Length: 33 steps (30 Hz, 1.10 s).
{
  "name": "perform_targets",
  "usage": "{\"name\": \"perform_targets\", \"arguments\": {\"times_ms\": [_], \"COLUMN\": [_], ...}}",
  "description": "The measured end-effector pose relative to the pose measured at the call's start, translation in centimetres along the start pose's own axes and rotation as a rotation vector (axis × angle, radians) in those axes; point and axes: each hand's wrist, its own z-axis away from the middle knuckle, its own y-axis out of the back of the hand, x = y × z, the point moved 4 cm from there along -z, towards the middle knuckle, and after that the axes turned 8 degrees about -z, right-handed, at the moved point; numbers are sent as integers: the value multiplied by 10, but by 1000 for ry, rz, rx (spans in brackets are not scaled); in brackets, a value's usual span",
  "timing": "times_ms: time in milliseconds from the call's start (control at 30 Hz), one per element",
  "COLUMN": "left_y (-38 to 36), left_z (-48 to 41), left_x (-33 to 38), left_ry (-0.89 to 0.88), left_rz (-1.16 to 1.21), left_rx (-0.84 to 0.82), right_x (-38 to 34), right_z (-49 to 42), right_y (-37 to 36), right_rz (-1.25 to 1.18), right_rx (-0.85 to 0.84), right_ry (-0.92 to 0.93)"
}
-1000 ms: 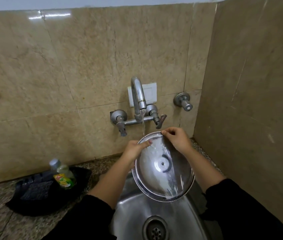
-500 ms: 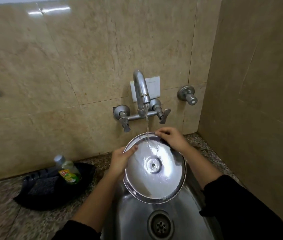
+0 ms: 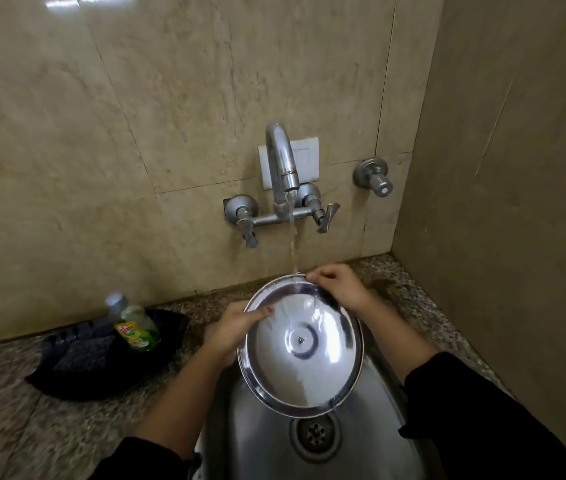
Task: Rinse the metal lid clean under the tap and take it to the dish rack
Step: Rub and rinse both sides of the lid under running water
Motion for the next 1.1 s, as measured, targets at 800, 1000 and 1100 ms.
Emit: {"name": "perform_targets", "arguments": {"times_ms": [800, 1000, 1100], "left_y": [-28, -22, -26], "left_z": [-9, -21, -31], "left_x": [-84, -107, -107], "left_ry": [104, 137, 102], "left_rz": [66, 115, 34], "left_rx": [21, 72, 90], "right_x": [106, 113, 113], "right_z": [6, -7, -15], "right_y": [-41, -43, -75], "right_rz": [64, 32, 283], "right_rx": [-60, -12, -254], "right_ry": [-92, -172, -60]}}
